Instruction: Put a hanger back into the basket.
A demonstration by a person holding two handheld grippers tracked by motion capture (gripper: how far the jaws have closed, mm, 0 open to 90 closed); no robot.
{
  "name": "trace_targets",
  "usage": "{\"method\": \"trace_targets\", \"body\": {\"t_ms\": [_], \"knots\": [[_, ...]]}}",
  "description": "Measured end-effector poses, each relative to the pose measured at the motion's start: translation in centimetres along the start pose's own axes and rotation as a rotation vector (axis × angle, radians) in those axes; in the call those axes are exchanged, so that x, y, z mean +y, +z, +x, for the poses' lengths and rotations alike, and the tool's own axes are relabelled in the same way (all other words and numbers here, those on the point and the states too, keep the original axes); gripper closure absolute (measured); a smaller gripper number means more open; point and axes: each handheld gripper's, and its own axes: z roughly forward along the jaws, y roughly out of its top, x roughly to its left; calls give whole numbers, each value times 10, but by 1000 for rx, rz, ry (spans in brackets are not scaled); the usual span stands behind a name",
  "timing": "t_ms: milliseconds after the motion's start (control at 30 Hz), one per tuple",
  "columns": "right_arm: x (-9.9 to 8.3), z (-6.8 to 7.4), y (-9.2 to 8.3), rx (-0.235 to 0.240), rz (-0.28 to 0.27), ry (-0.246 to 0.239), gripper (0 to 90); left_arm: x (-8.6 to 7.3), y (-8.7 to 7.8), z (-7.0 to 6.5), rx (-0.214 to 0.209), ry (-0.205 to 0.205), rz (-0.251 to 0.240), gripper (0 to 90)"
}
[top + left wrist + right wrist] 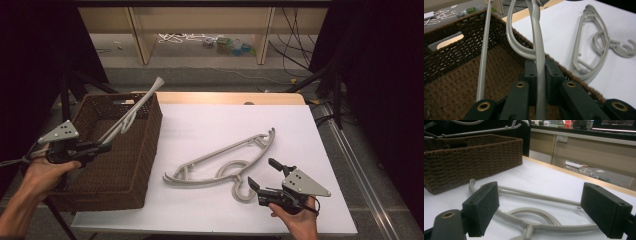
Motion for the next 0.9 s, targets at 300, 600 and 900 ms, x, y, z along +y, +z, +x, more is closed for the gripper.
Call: {"method": "trace_targets", "body": {"t_ms": [300, 600, 900], "knots": [[-1, -1, 5, -1, -33, -18, 161, -17, -16, 14, 13, 33, 57, 818], [-1, 1, 4, 6, 4, -1, 161, -25, -22, 22, 13, 86, 97, 818], [-2, 1, 5, 2, -3, -9, 163, -32, -16, 30, 17, 77, 213, 818]]}}
